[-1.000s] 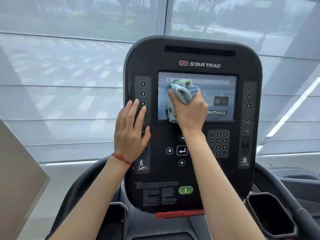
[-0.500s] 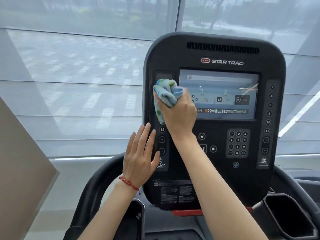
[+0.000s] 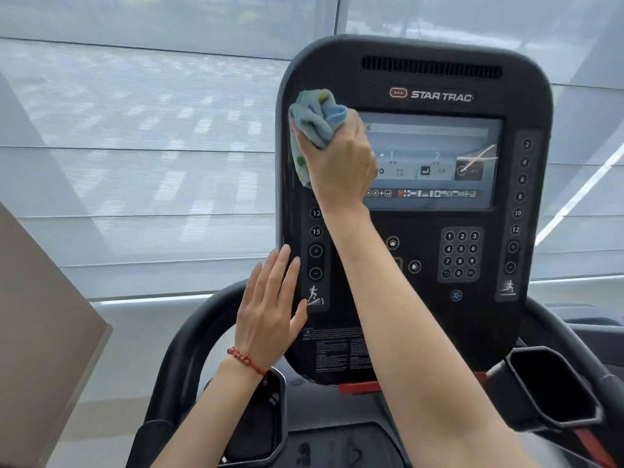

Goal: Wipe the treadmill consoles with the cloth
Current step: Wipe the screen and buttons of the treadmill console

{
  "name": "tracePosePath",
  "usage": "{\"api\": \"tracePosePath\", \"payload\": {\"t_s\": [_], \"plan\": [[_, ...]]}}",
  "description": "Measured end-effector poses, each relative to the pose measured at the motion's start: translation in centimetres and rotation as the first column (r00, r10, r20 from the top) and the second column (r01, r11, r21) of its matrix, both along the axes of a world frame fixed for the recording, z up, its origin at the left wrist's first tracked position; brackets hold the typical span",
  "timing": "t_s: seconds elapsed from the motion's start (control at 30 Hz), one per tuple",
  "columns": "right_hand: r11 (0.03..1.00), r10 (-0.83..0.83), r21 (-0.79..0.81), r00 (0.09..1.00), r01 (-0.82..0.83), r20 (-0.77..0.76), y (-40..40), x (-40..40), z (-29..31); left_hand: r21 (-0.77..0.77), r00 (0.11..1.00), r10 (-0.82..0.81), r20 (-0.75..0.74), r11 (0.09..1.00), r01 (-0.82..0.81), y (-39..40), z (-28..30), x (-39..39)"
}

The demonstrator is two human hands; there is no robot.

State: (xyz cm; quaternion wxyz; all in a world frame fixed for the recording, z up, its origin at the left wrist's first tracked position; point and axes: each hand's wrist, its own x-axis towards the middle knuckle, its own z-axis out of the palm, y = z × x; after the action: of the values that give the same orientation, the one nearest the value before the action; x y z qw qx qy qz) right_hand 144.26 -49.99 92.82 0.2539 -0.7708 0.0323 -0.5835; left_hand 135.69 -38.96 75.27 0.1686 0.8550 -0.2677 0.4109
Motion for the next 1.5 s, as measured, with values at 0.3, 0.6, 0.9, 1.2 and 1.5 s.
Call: {"api": "tracePosePath", "payload": {"t_s": [0.3,0.6,0.9,1.2,1.5], "plan": [[0.996,-0.033,-0.081,0.995,0.025,-0.098,-1.2,-7.1,-10.3,-0.007,0.999,-0.031,-0.018,0.999,0.031,0.0,0.1,-0.4],[0.957,-0.133,0.243,0.983,0.161,-0.129,-8.6,-7.9,-8.8,-0.016,1.000,-0.020,-0.002,1.000,0.020,-0.6,0.6,-0.6],[0.826,-0.172,0.520,0.976,0.218,-0.136,-12.9,-8.9,-8.9,-0.018,0.999,-0.032,-0.005,0.999,0.032,-1.6,1.4,0.2],[0.952,-0.122,0.261,0.981,0.159,-0.154,-3.4,-9.0,-11.3,0.046,0.999,-0.049,-0.017,0.998,0.049,0.1,1.3,0.1],[0.836,-0.080,0.510,0.965,0.202,-0.251,-5.6,-10.5,-10.8,0.016,0.996,-0.082,-0.030,0.996,0.083,0.1,1.1,-0.3]]}}
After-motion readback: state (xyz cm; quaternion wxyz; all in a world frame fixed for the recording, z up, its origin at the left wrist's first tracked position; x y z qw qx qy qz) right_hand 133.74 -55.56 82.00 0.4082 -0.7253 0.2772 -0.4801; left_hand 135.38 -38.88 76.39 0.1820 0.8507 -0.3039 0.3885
